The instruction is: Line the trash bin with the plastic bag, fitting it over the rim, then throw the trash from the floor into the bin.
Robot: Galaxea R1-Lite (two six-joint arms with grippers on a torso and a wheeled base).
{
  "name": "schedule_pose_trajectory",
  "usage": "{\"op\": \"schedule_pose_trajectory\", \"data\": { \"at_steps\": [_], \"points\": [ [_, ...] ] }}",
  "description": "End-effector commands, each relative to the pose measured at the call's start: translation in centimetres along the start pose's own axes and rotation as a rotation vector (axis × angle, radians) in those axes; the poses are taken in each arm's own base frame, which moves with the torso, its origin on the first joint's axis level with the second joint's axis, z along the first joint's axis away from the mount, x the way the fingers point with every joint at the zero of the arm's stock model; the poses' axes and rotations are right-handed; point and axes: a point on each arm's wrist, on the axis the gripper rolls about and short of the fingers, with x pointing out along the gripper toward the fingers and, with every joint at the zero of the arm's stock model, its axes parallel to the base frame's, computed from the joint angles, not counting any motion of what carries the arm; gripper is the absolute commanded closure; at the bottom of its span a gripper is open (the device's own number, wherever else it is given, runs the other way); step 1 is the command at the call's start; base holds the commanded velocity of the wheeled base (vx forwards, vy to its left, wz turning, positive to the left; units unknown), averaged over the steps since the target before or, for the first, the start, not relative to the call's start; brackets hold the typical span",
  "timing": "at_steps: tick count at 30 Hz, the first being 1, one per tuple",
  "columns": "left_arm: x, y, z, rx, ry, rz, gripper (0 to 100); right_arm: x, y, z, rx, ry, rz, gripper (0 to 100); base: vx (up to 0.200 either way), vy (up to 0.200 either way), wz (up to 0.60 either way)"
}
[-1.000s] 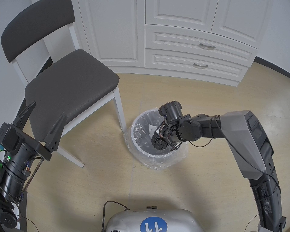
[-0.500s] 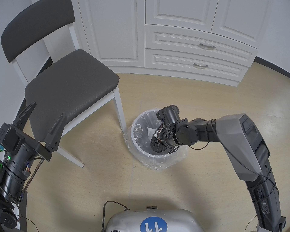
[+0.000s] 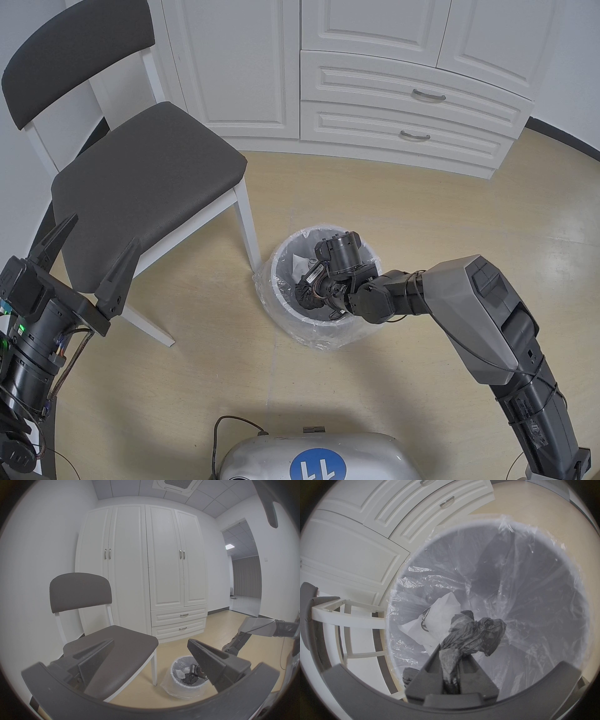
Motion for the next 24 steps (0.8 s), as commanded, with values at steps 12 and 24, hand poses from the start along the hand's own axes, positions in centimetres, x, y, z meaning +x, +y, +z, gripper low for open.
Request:
{"op": "schedule_pose_trajectory", "data": {
  "at_steps": [12,24],
  "points": [
    [-0.1,0.0,0.0,0.000,-0.002,0.001,0,-1.8,0.6,1.7,-0.183,-0.089,-0.136,100,0.000,0.000,0.00],
    [0.0,0.0,0.0,0.000,0.000,0.001,0,0.0,-1.1,-1.1,-0.238,-0.060,-0.174,100,0.000,0.000,0.00]
  ]
}}
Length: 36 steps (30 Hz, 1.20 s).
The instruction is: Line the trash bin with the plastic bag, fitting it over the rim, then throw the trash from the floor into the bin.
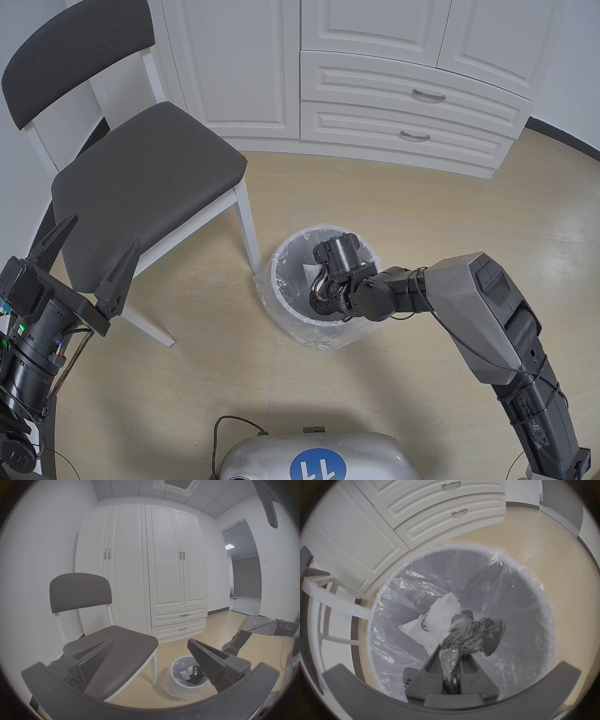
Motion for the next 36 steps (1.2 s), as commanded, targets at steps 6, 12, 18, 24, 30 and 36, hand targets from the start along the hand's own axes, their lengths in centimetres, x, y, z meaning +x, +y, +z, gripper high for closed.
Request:
{"op": "schedule_pose_trajectory", "data": {
  "at_steps": [6,12,18,24,30,36],
  "points": [
    [0.0,0.0,-0.1,0.000,0.003,0.000,0,1.2,-0.7,-2.0,-0.022,0.028,-0.020,100,0.000,0.000,0.00],
    [0.0,0.0,0.0,0.000,0.001,0.000,0,1.6,-0.7,-2.2,-0.007,0.009,0.005,100,0.000,0.000,0.00],
    [0.0,0.0,-0.1,0.000,0.003,0.000,0,0.6,0.1,-0.5,0.023,-0.027,0.035,100,0.000,0.000,0.00],
    [0.0,0.0,0.0,0.000,0.000,0.001,0,-0.2,0.6,0.9,0.042,-0.049,0.052,0,0.000,0.000,0.00],
    [0.0,0.0,0.0,0.000,-0.002,0.001,0,-0.8,1.0,1.6,0.051,-0.061,0.065,0,0.000,0.000,0.00],
    [0.0,0.0,0.0,0.000,-0.002,0.001,0,-1.5,1.4,2.4,0.062,-0.075,0.077,0,0.000,0.000,0.00]
  ]
}}
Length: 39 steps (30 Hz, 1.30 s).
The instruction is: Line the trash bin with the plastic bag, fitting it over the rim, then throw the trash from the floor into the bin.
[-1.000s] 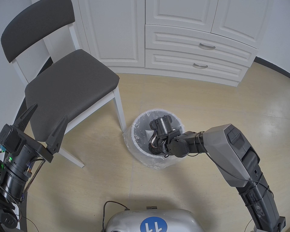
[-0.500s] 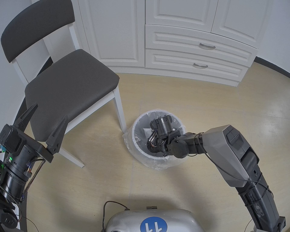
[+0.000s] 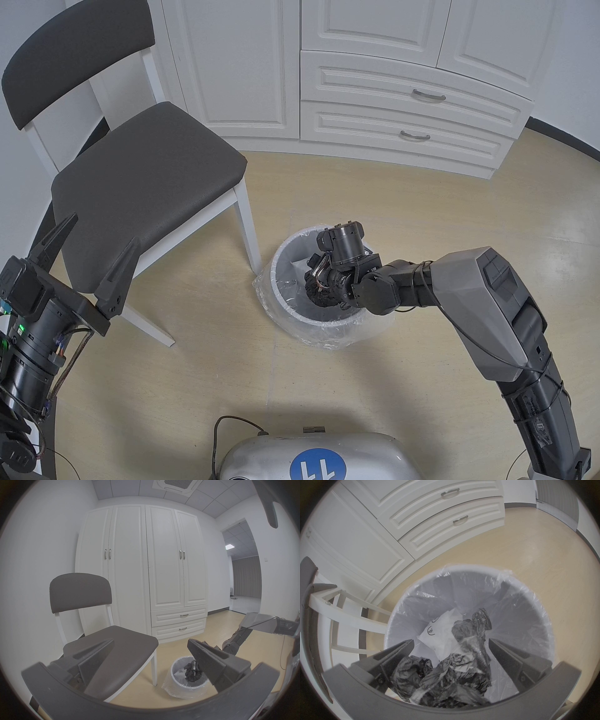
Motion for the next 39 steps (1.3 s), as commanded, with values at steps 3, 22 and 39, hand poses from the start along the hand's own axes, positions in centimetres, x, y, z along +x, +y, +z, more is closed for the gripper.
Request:
{"op": "schedule_pose_trajectory", "data": {
  "at_steps": [3,22,39],
  "points": [
    [0.0,0.0,0.0,0.000,0.002,0.000,0,-1.4,1.0,1.9,0.033,-0.043,0.019,0,0.000,0.000,0.00],
    [0.0,0.0,-0.1,0.002,0.006,-0.003,0,-4.6,3.9,2.6,-0.015,-0.143,0.022,0,0.000,0.000,0.00],
    [0.6,-0.4,-1.2,-0.008,0.058,-0.014,0,-17.4,-0.8,7.5,-0.361,-0.175,0.050,0,0.000,0.000,0.00]
  ]
}}
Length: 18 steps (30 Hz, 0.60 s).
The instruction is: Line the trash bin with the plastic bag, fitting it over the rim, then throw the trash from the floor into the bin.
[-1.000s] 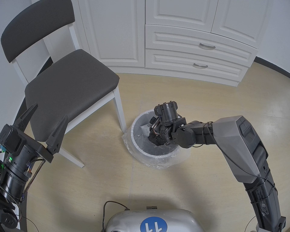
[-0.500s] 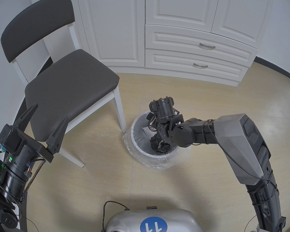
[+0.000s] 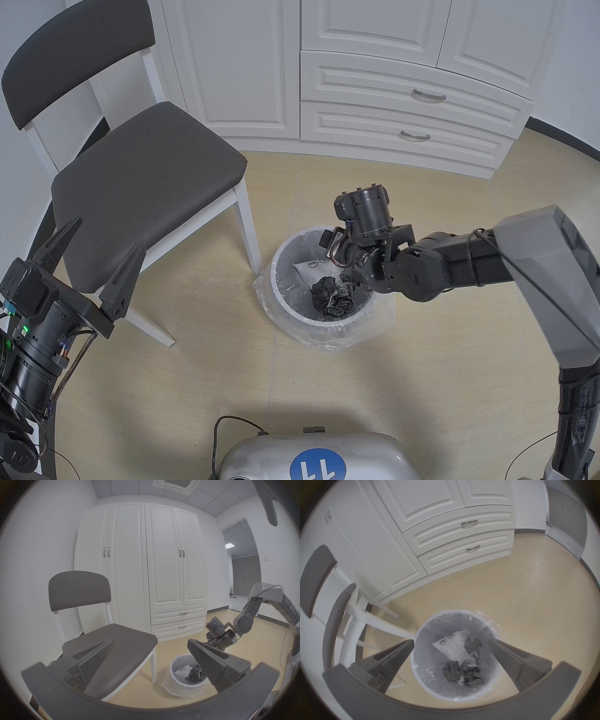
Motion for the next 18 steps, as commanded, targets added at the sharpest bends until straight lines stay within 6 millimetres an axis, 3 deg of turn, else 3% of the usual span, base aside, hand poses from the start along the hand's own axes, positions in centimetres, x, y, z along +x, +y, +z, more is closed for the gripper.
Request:
{"op": "schedule_pose_trajectory", "data": {
  "at_steps": [1,2,4,5,7,9,13,18],
  "points": [
    [0.4,-0.3,-0.9,-0.009,0.042,-0.004,0,-7.8,-4.6,3.7,-0.213,-0.089,0.063,0,0.000,0.000,0.00],
    [0.4,-0.3,-0.9,-0.009,0.042,-0.004,0,-7.8,-4.6,3.7,-0.213,-0.089,0.063,0,0.000,0.000,0.00],
    [0.4,-0.1,-0.9,-0.006,0.049,0.030,0,-9.0,-8.3,3.6,-0.342,-0.145,0.103,0,0.000,0.000,0.00],
    [0.4,-0.1,-0.9,-0.005,0.051,0.039,0,-9.1,-8.8,3.6,-0.360,-0.158,0.119,0,0.000,0.000,0.00],
    [0.7,-0.1,-0.8,-0.005,0.056,0.079,0,-10.0,-12.1,3.9,-0.468,-0.252,0.184,0,0.000,0.000,0.00],
    [0.9,-0.1,-1.1,-0.005,0.067,0.080,0,-10.4,-14.2,4.5,-0.552,-0.347,0.212,0,0.000,0.000,0.00],
    [1.2,-0.1,-1.7,0.002,0.096,0.088,0,-10.6,-17.1,5.5,-0.665,-0.512,0.173,0,0.000,0.000,0.00],
    [1.7,1.3,-1.1,0.019,0.060,0.166,0,-11.8,-18.5,6.7,-0.676,-0.623,0.108,0,0.000,0.000,0.00]
  ]
}}
